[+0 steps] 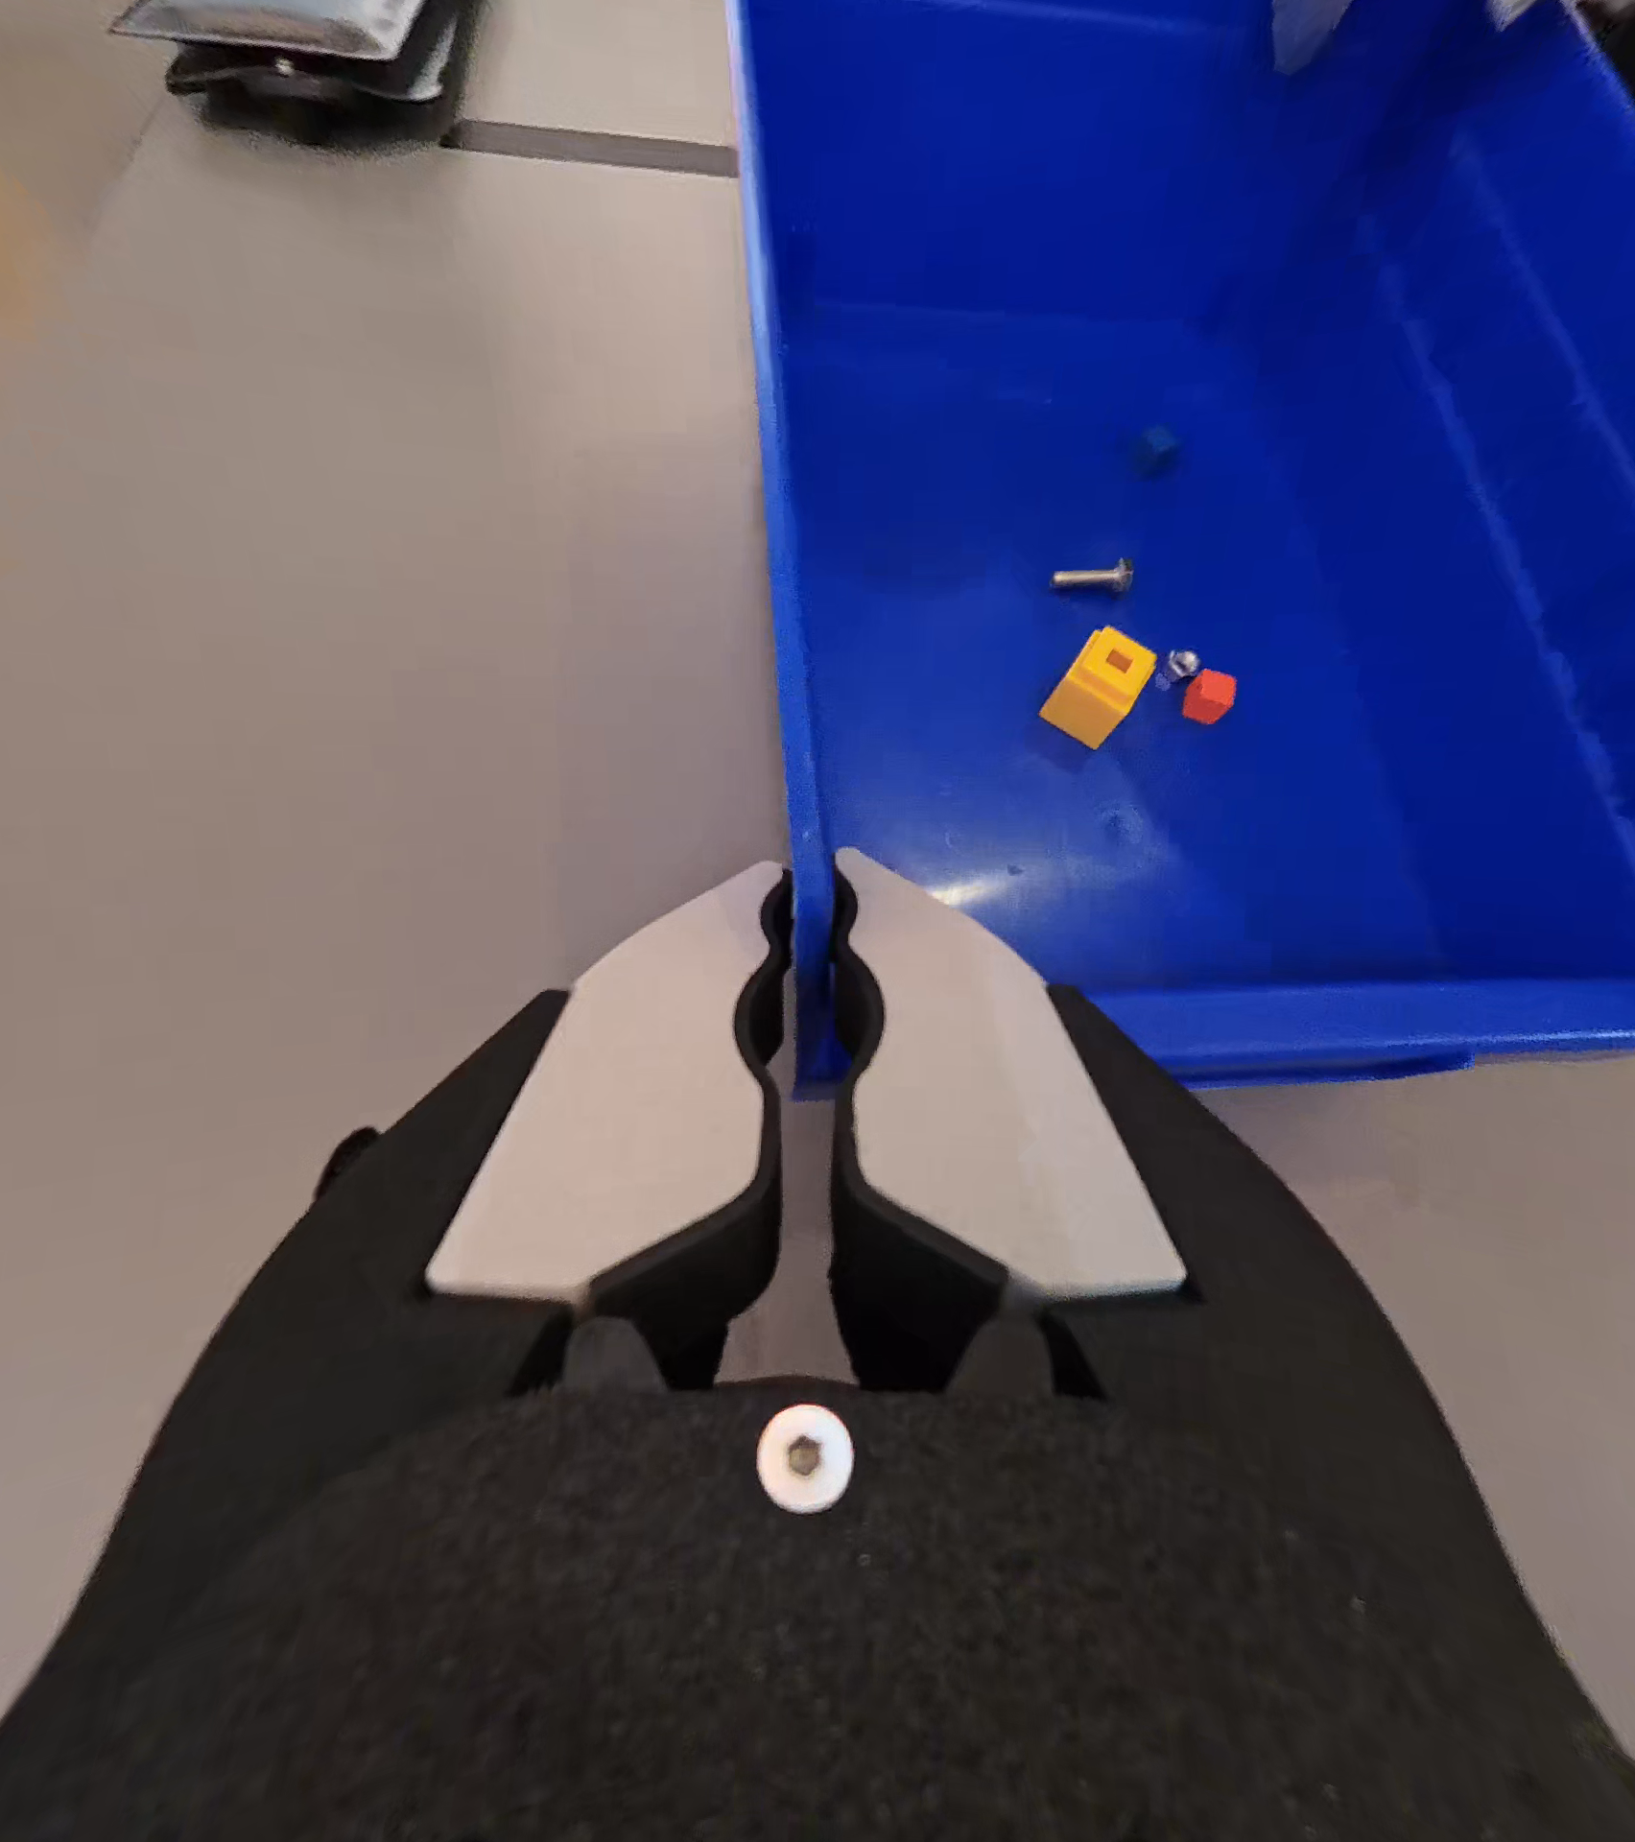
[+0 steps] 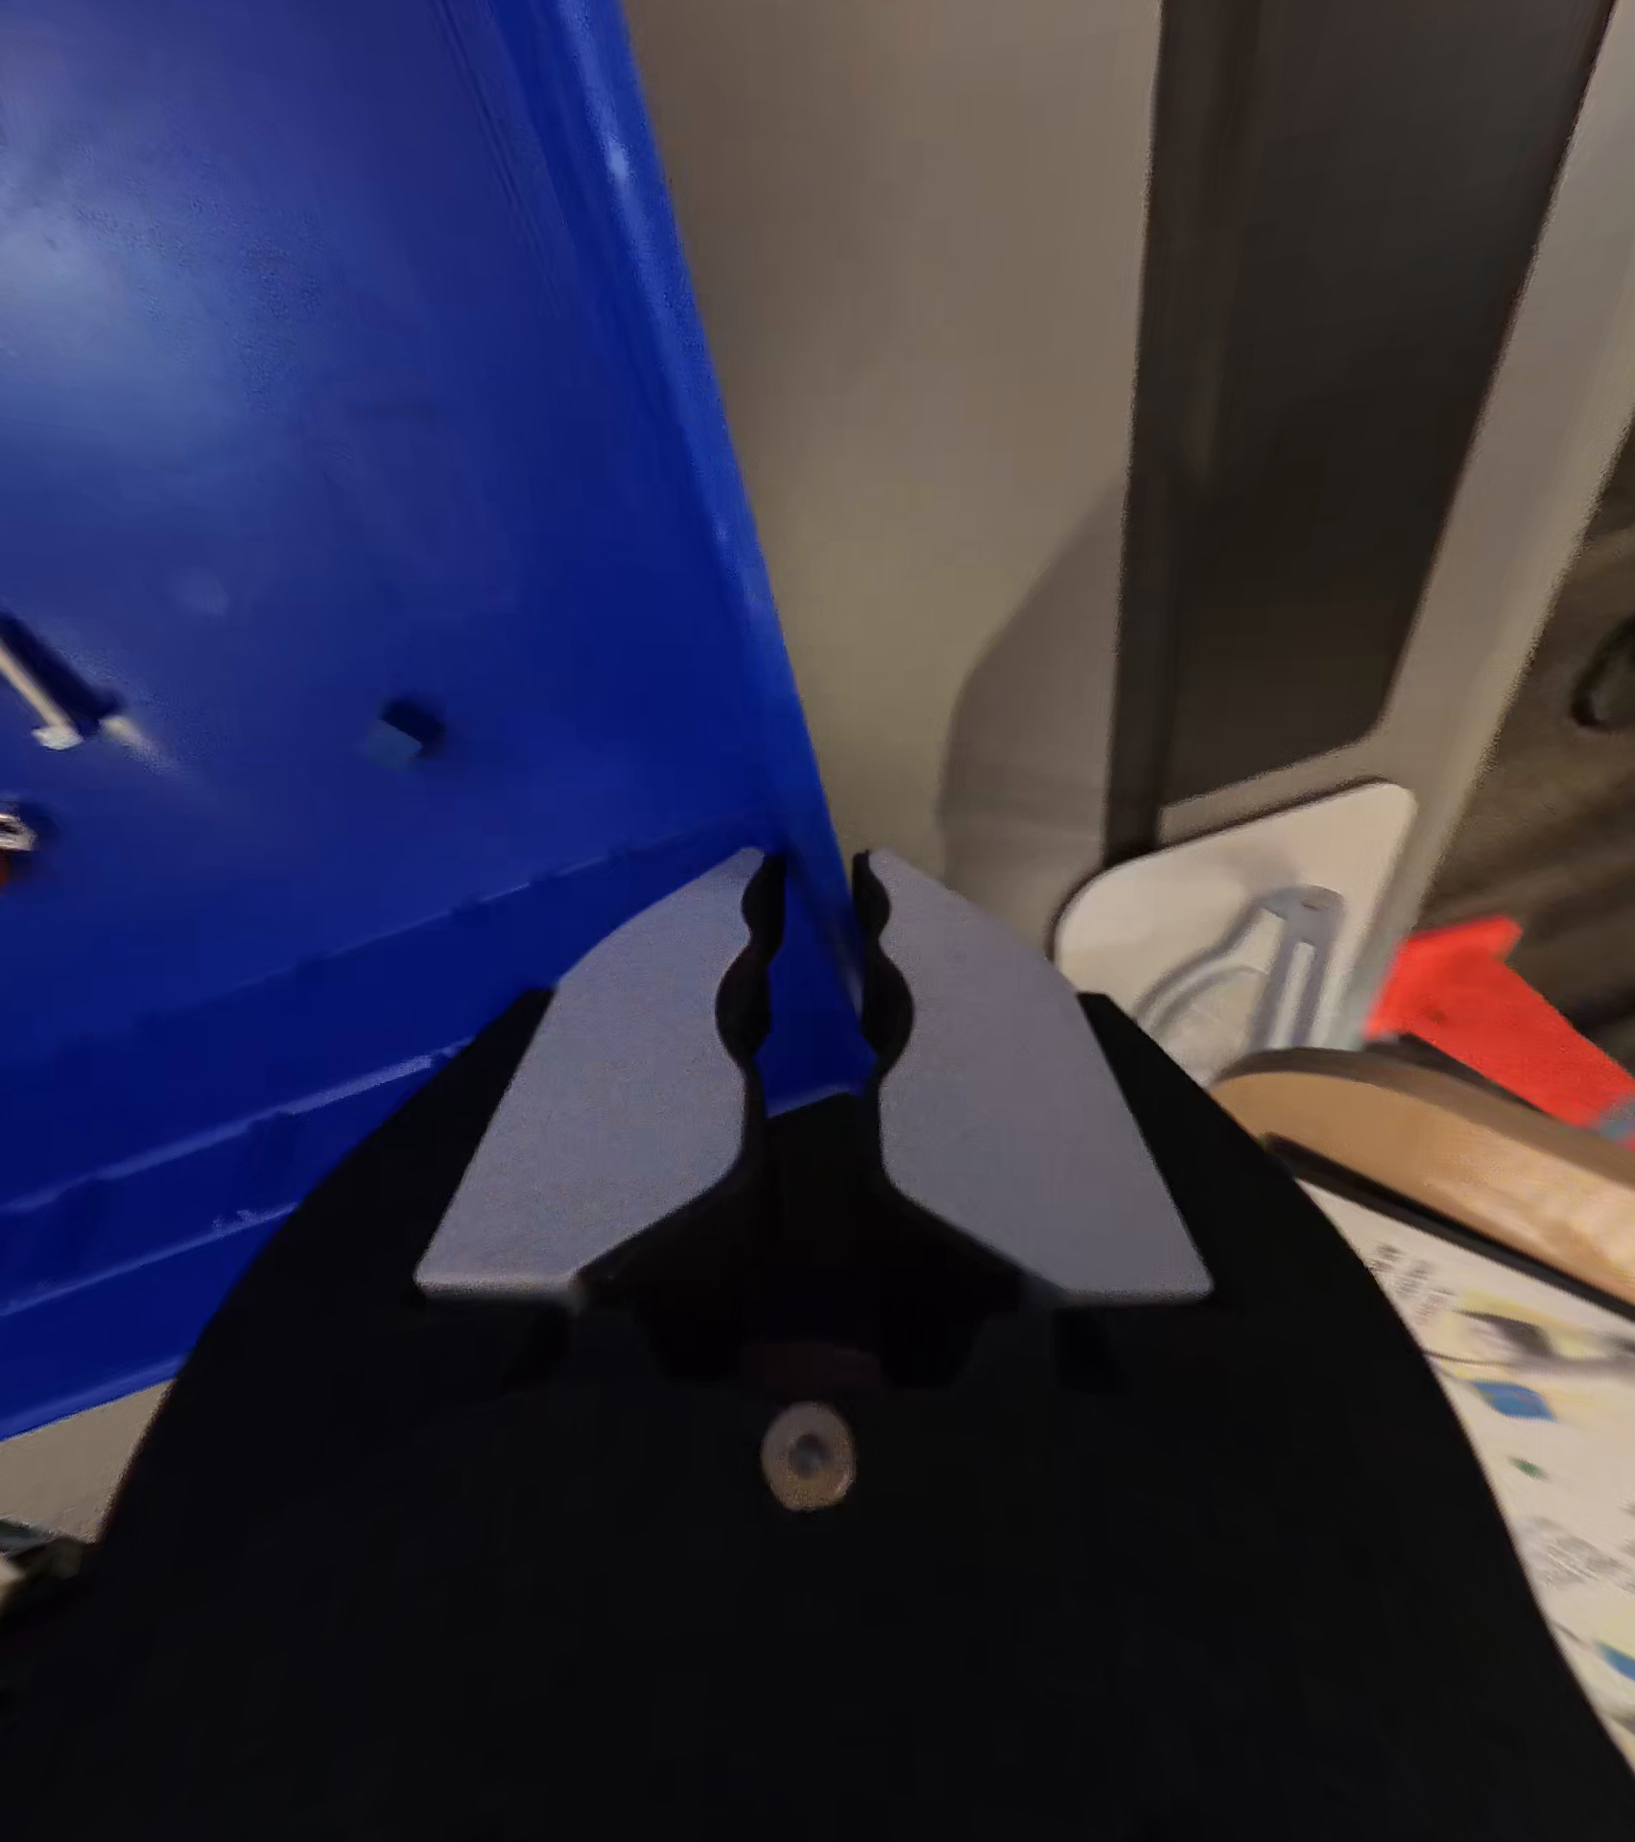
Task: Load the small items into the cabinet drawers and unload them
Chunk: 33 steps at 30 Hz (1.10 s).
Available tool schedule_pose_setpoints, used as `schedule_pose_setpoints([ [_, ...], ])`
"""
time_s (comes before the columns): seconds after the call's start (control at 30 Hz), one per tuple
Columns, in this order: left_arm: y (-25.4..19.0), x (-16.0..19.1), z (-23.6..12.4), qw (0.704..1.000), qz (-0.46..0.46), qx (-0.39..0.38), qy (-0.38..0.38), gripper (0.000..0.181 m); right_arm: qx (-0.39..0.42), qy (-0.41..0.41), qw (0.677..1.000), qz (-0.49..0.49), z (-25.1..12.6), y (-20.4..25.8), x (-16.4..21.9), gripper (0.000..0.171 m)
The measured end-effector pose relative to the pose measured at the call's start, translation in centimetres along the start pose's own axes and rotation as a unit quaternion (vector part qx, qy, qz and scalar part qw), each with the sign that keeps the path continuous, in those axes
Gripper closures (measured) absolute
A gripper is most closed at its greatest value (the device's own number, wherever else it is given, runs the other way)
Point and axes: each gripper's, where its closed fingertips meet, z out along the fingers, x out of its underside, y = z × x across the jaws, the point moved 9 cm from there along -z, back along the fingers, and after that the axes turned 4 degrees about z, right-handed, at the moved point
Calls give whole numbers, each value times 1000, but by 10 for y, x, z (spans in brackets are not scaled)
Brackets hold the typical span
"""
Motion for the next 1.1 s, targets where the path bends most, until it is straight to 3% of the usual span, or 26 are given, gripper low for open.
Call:
schedule_pose_setpoints([
  [0.13,10,-1,38,999,-31,31,19,178,40,53,998,-13,21,-12,-6,155],
  [0.27,10,-2,45,996,-67,54,0,175,106,51,993,-1,31,-16,1,144],
  [0.33,9,-3,40,993,-90,70,-14,164,185,-2,983,-8,5,-10,10,131],
  [0.4,8,-4,23,992,-102,69,-40,142,212,-112,971,-8,-38,12,35,131],
  [0.47,6,-4,0,992,-101,43,-62,128,208,-231,951,12,-84,40,87,130],
  [0.53,-3,-4,-28,990,-97,26,-98,127,170,-344,922,45,-115,69,161,130],
  [0.63,-38,-4,-61,982,-99,58,-148,123,90,-477,864,132,-121,105,287,131],
  [0.7,-74,1,-71,976,-111,111,-152,120,59,-535,814,217,-96,124,368,131],
  [0.77,-113,10,-74,969,-122,150,-152,111,79,-553,769,309,-56,141,446,131],
  [0.87,-160,25,-67,979,-69,145,-122,105,119,-515,742,412,3,176,540,131],
  [0.97,-189,40,-55,990,-16,106,-93,106,115,-502,720,465,38,210,594,131],
  [1.1,-202,54,-42,986,-13,78,-147,109,100,-510,690,504,61,230,628,132],
])
